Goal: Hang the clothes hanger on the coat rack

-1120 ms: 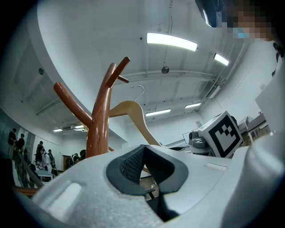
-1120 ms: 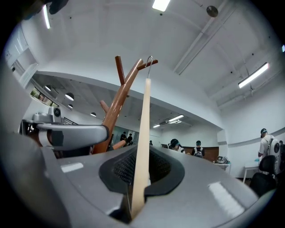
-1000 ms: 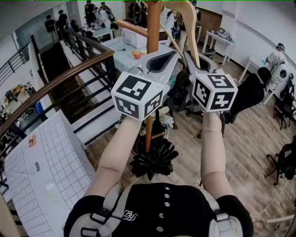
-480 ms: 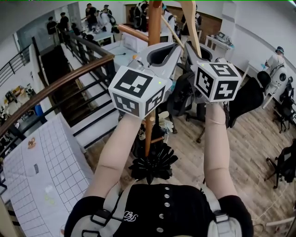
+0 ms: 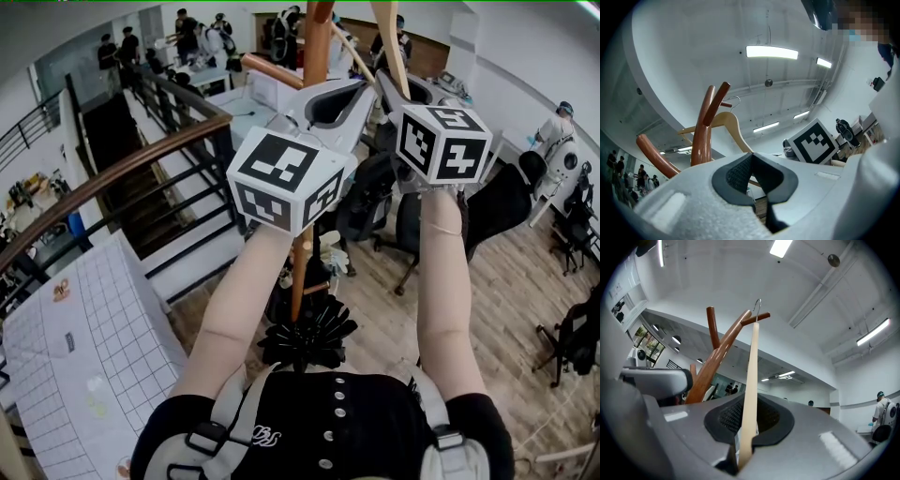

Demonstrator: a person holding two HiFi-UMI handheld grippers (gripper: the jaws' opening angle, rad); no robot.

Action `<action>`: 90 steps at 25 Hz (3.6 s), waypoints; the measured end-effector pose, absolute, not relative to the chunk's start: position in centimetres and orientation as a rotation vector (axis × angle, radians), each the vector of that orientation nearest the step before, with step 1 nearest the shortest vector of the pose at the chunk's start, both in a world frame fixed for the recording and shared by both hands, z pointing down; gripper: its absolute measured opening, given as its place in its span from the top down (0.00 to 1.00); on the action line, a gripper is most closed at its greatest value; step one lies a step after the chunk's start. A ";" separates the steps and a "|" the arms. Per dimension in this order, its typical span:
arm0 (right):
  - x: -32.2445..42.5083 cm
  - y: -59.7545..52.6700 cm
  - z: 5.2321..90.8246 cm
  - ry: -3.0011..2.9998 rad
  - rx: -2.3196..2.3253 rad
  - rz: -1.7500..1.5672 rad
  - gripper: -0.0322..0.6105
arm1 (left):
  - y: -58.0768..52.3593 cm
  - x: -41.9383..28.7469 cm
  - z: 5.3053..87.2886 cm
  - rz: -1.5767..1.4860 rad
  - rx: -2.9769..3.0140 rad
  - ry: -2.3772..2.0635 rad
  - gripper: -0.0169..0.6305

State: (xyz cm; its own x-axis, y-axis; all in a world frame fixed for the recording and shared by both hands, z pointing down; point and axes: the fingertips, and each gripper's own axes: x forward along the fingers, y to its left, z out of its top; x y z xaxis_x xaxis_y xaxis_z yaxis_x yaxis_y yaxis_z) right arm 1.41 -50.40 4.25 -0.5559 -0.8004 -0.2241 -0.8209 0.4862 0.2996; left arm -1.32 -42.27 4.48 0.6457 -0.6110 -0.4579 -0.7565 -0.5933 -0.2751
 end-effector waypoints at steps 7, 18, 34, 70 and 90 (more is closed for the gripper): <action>1.4 -51.5 3.4 2.669 -1.461 0.584 0.91 | -42.5 -1.4 4.6 0.444 -2.415 1.084 0.98; 0.6 -52.0 3.0 2.697 -1.459 0.614 0.91 | -42.6 -1.8 4.7 0.452 -2.412 1.102 0.98; -1.4 -51.5 5.0 2.765 -1.411 0.600 0.90 | -42.1 -1.7 5.9 0.444 -2.426 1.105 0.98; 0.3 -42.1 3.0 2.642 -1.285 0.666 0.74 | -39.7 -1.6 8.1 0.431 -2.478 1.125 0.98; 2.5 -36.4 5.3 2.599 -1.246 0.701 0.69 | -38.0 -0.2 9.9 0.430 -2.554 1.060 0.97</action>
State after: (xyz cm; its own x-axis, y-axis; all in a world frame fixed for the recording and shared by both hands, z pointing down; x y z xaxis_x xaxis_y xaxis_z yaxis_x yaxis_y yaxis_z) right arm 2.50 -36.45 5.33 -0.6344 -0.6894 -0.3497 -0.7717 0.5387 0.3380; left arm -0.19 -38.03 9.94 0.6758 -0.6193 -0.3996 -0.7227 -0.6635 -0.1938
